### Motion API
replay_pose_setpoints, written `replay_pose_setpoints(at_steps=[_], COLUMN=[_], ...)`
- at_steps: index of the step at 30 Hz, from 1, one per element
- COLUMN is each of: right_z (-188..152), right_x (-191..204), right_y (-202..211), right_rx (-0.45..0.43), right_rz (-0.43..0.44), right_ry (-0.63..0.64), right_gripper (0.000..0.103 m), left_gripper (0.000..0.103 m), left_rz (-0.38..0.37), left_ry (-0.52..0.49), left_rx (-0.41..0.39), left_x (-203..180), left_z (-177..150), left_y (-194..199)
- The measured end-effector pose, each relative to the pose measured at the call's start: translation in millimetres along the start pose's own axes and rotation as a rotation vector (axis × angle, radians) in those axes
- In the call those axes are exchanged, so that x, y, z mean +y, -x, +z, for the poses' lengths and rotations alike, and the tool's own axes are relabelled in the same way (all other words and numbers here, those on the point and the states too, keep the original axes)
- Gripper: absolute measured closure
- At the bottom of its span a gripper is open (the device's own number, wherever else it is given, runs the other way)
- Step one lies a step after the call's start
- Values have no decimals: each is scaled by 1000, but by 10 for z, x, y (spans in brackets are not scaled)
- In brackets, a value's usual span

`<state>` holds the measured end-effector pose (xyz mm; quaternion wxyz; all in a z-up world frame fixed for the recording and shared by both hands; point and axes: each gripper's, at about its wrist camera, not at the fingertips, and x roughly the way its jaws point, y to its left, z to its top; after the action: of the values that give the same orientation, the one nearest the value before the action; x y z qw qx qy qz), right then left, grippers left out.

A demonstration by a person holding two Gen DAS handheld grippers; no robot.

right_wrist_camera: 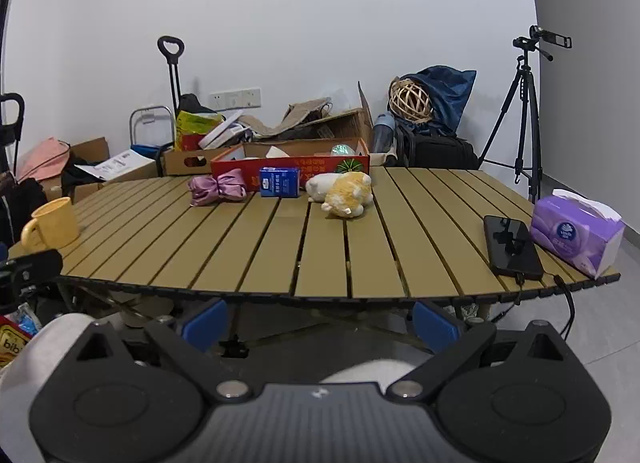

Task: Organize soft objects
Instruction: 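Withdraw both grippers from the box back over the table, then grasp the white-and-yellow plush toy with the right gripper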

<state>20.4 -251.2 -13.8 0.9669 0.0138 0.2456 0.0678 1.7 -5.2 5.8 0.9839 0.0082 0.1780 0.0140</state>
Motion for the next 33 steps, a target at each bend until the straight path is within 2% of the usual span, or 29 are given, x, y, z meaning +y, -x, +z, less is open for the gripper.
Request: replay_pose_setpoints(at_steps=[7,13,18,20,22,24,25,26,28,33], right_z=[396,928,1233,1292,1319,1325,1317,1304,1279,1082], right_x=[-144,-341,-523,-573,-597,-597,-598,-586,-541,-543], right_y=[-685,-1664,-2478,-2757,-2967,-3105,-3158,-3180,-3123,-2781], right_rx=[35,61,84,103,115,126,136,139,137,180], right_rz=[-2,-15,-24,-24,-10,8,37,67,82,298], right_ry=[-11,-67,-133,-144,-159,-172,-172,-171,-125,-113], right_gripper=[3,6,10,18,23,39,56,60,63,62], left_gripper=[1,1,1,1,1,1,1,1,3,9], left_rz=[-48,-83,-127,-142,-162,-191,-206,-219,-255,-376], left_ry=[-64,-63,-56,-67,-69,-58,-50,-40,-7,56], left_rx=[-2,-31,7,32,56,79,92,102,126,193], left_x=[-226,-382,-489,-532,-559,-566,-563,-566,-561,-562], left_z=[367,755,918,929,915,886,875,864,849,786], left_y=[-756,-1640,-2325,-2556,-2750,-2886,-2943,-2977,-3043,-3107])
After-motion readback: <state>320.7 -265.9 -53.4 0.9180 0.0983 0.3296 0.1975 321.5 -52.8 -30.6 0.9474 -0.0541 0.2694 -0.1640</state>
